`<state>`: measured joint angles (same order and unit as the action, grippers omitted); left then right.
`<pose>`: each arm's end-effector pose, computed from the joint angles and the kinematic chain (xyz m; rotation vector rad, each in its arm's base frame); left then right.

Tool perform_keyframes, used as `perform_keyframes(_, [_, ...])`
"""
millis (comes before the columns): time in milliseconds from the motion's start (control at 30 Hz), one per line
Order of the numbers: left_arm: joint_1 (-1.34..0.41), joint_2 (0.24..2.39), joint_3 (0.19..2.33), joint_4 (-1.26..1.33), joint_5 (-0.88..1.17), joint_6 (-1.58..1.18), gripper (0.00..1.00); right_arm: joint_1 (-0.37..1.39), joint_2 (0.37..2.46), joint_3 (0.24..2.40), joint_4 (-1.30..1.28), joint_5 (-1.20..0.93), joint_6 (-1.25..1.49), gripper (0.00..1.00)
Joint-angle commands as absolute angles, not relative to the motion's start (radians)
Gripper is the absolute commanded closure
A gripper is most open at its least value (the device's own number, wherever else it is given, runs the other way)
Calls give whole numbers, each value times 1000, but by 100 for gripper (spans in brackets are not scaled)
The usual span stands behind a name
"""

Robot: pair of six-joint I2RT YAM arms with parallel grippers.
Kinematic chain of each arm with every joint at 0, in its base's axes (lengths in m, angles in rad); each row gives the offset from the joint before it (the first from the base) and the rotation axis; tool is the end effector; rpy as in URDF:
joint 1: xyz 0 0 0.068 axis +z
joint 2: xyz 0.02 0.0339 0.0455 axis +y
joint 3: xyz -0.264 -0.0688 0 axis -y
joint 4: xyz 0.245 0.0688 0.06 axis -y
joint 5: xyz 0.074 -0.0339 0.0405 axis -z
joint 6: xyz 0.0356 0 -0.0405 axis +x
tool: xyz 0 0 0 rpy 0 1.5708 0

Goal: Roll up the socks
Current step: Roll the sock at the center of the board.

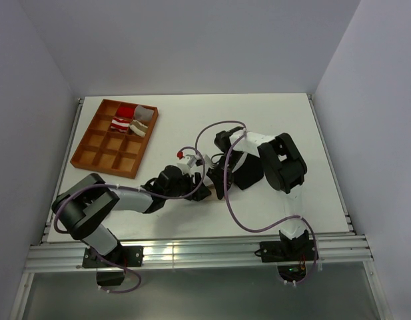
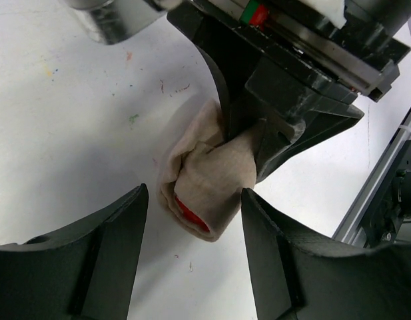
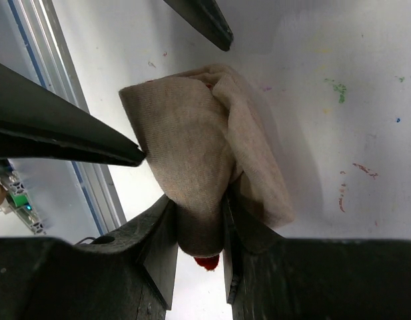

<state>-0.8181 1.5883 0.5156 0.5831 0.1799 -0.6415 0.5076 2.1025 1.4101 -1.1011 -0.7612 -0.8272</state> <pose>0.1940 -0.2164 0.1396 0.3173 2.2134 -1.0436 0.3015 0.1958 0.1335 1.6474 -2.2944 -1.1648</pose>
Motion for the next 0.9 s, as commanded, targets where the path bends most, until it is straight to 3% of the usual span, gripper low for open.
perform_keyframes(0, [-825,1612,557,655,204,-617,37,499,2129,1416,-1069,-672,-815,83])
perform_keyframes(267, [-824,1704,588,658,206,-673,48,500,2128,1402,-1045,-658,-792,83])
perform_keyframes(533, [-824,1761,606,606,213,-732,84,500,2099,1367,-999,-644,-749,77])
perform_keyframes(667, [-825,1793,629,522,213,-756,100,500,2066,1339,-947,-627,-710,69])
perform_keyframes(867, [-825,1825,667,427,210,-769,100,495,1944,1244,-825,-595,-649,53])
